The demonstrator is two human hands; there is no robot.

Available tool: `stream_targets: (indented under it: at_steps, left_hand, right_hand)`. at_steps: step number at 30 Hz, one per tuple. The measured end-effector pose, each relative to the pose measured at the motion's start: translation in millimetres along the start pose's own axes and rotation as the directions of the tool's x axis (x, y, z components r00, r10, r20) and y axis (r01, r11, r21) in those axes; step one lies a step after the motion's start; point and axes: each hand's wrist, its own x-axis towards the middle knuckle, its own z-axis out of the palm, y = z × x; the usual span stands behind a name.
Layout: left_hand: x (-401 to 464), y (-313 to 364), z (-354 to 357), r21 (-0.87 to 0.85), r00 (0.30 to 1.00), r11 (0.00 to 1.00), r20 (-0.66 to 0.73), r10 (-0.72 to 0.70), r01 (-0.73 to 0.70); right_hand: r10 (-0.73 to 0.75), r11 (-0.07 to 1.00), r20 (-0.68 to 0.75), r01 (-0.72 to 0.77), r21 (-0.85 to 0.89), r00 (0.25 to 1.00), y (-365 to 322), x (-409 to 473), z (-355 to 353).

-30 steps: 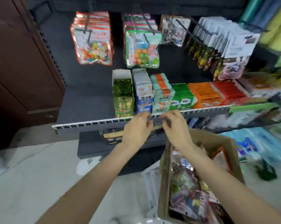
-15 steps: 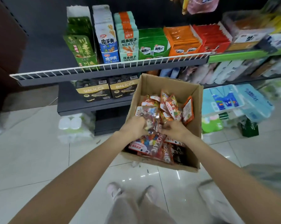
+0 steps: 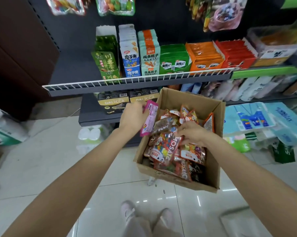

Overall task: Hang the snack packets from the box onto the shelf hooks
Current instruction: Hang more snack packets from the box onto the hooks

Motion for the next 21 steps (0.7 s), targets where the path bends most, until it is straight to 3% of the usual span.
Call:
stream_targets:
  at_steps: [4, 9, 13, 16, 21]
  left_hand:
    - [10.9, 3.4, -19.7, -0.095, 0.986, 0.991, -0.127, -0.11, 0.098]
    - [25.6, 17.7, -49.3, -0.176, 0.955, 0.973, -0.229, -0.19, 0.151]
    - [35.4, 25.5, -75.9, -0.319, 0.932, 0.931, -0.25, -0.26, 0.174]
    - [42.5, 30.6, -103.3, -0.525, 0.902, 0.834, -0.255, -0.347, 0.172]
    - [51.7, 26.4, -148.9, -0.735, 0.903, 0.659, -0.162, -0.398, 0.158]
  right_hand:
    - [-0.21, 0.978, -0.192, 0.207, -0.038, 0.958, -40.4, -8.2, -25.4]
    - [-0.409, 0.864, -0.465, 0.498, 0.08, 0.785, -80.5, -25.6, -41.3]
    - [-0.525, 0.75, -0.434, 0.639, 0.17, 0.732, -108.4, -43.1, -33.4]
    - [-0.611, 0.692, -0.375, 0.701, 0.175, 0.697, -135.0, -52.2, -18.8]
    - [-0.689, 0.664, -0.367, 0.747, 0.026, 0.625, -175.0, -53.0, 12.1]
